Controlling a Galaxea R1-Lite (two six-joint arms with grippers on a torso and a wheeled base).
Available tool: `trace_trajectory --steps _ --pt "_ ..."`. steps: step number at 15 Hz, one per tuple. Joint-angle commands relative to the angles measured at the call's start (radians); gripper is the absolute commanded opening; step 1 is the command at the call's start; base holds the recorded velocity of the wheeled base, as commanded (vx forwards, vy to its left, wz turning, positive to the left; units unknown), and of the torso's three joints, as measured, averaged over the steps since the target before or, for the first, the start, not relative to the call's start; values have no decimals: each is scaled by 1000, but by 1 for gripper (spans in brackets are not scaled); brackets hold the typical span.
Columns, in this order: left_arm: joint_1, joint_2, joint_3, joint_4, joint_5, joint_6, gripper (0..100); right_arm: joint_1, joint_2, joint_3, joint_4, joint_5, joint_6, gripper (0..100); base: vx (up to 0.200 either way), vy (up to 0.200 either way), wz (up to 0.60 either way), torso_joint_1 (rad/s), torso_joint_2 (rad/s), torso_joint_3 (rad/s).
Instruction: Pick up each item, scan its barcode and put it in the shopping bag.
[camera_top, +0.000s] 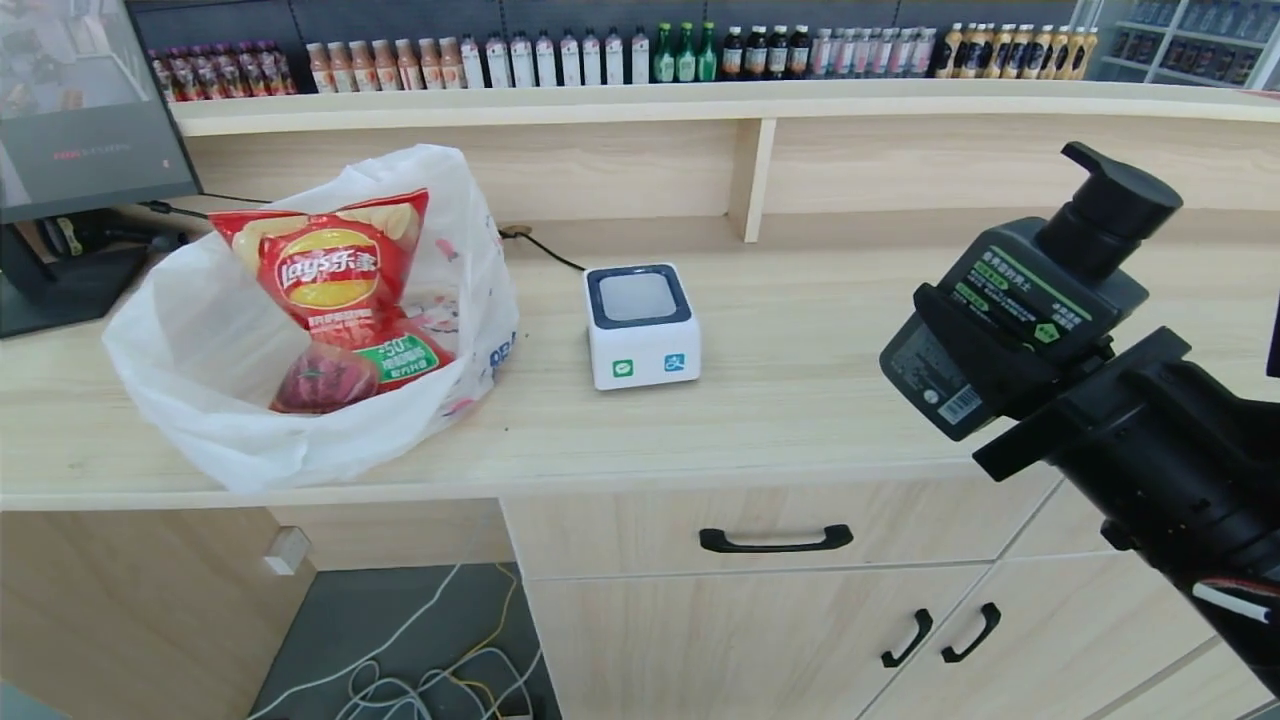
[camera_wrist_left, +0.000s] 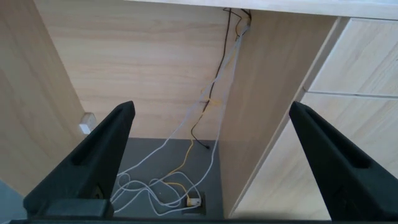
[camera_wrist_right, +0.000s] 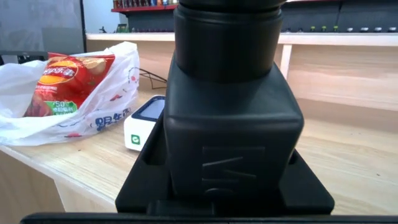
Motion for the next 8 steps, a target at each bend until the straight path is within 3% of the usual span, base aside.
trace_trajectory --steps 1,5,8 --pt "0 0 0 0 0 0 100 1 -1 0 -2 0 0 0 0 200 0 2 2 -7" --pt "0 0 0 0 0 1 100 1 -7 1 -2 0 0 0 0 200 0 1 2 2" --pt "0 0 0 0 0 4 100 1 -3 3 -2 0 -2 0 0 0 0 0 0 0"
